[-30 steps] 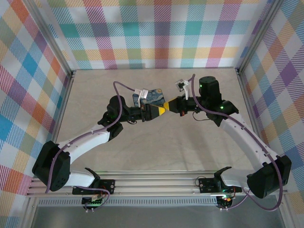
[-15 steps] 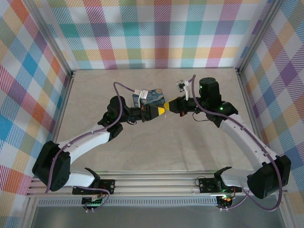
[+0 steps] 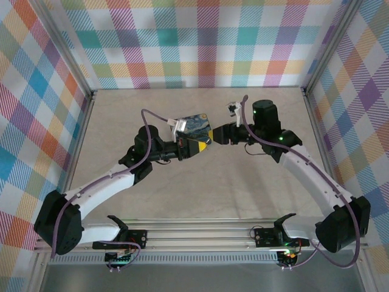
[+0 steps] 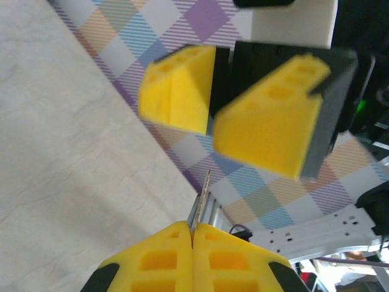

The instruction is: Unlock the padlock with the key

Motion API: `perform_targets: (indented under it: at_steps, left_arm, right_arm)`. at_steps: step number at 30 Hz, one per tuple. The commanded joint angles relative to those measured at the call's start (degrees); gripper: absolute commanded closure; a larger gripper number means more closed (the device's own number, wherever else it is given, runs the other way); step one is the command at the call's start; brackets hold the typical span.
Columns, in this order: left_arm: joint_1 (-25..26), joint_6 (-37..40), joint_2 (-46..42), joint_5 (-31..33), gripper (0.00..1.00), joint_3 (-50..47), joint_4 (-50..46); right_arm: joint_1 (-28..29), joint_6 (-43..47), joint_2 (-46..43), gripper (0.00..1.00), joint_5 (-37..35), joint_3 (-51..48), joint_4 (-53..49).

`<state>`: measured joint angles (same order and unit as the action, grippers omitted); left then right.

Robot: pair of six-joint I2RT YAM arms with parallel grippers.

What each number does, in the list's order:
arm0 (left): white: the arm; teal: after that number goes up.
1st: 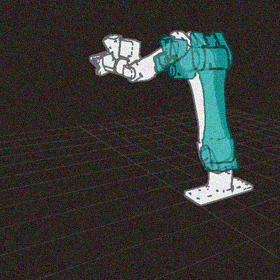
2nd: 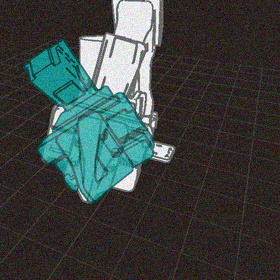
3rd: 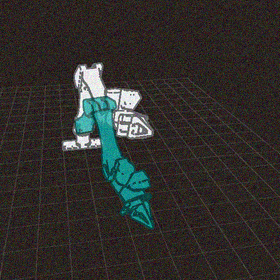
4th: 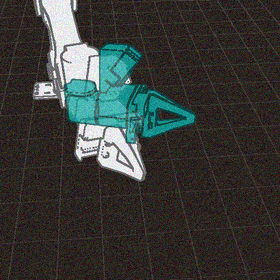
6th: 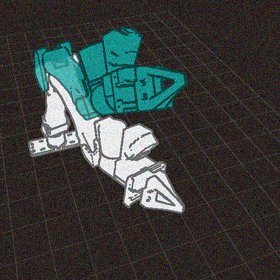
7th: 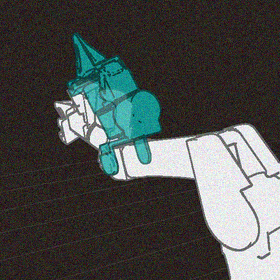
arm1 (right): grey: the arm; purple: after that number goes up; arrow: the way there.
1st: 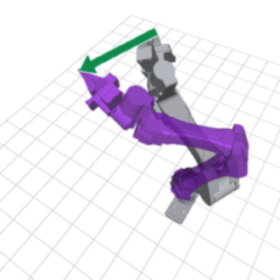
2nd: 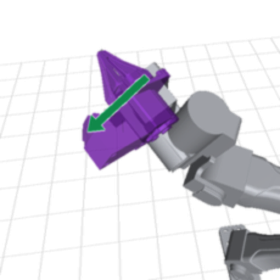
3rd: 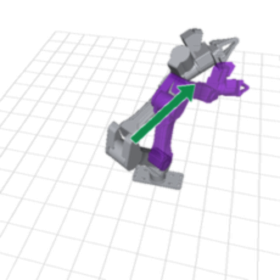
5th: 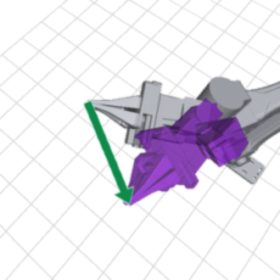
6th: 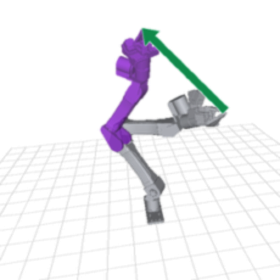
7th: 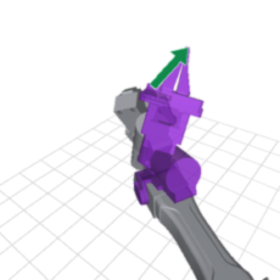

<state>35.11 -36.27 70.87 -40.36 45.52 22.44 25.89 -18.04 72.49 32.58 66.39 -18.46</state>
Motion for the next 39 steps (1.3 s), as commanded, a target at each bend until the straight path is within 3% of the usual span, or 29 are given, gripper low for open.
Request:
perform_targets:
  at_steps: [1, 4, 9, 13, 16, 24, 29, 34, 39]
  left_arm:
    - [-1.7, 6.9, -3.5, 4.3, 1.00, -0.4, -11.4]
    - [-5.0, 8.7, -5.3, 8.1, 1.00, -0.7, -18.5]
    - [-14.1, 10.0, -4.9, 13.2, 1.00, -0.2, -29.5]
    - [-19.9, 10.6, -1.2, 21.5, 1.00, 1.9, -37.2]
    - [-21.8, 11.7, 4.2, 24.8, 1.00, 3.8, -37.7]
    - [-19.7, 14.6, 19.2, 33.4, 1.00, 11.8, -37.5]
    - [-18.3, 16.1, 26.2, 35.2, 1.00, 17.7, -37.8]
    - [-14.6, 17.6, 33.0, 35.7, 1.00, 24.1, -40.7]
    - [-11.0, 15.8, 33.9, 34.9, 1.00, 25.6, -39.3]
  right_arm:
    - [0.1, -0.1, 3.8, 0.45, -10.2, 3.6, -3.8]
    - [0.1, -1.0, 10.3, 0.44, -16.7, 7.9, -7.1]
    - [0.2, -0.6, 24.2, 0.42, -21.9, 19.3, -12.7]
    - [0.2, 0.0, 35.5, 0.41, -27.3, 29.3, -18.0]
    - [0.2, 0.7, 42.3, 0.40, -28.1, 35.6, -20.7]
    - [0.1, -0.5, 50.6, 0.39, -19.7, 40.9, -20.5]
    - [0.0, -1.5, 52.6, 0.42, -16.6, 40.3, -19.5]
    - [0.1, -2.2, 51.9, 0.45, -16.8, 36.4, -19.1]
    - [0.1, -2.7, 46.6, 0.46, -17.8, 28.3, -17.0]
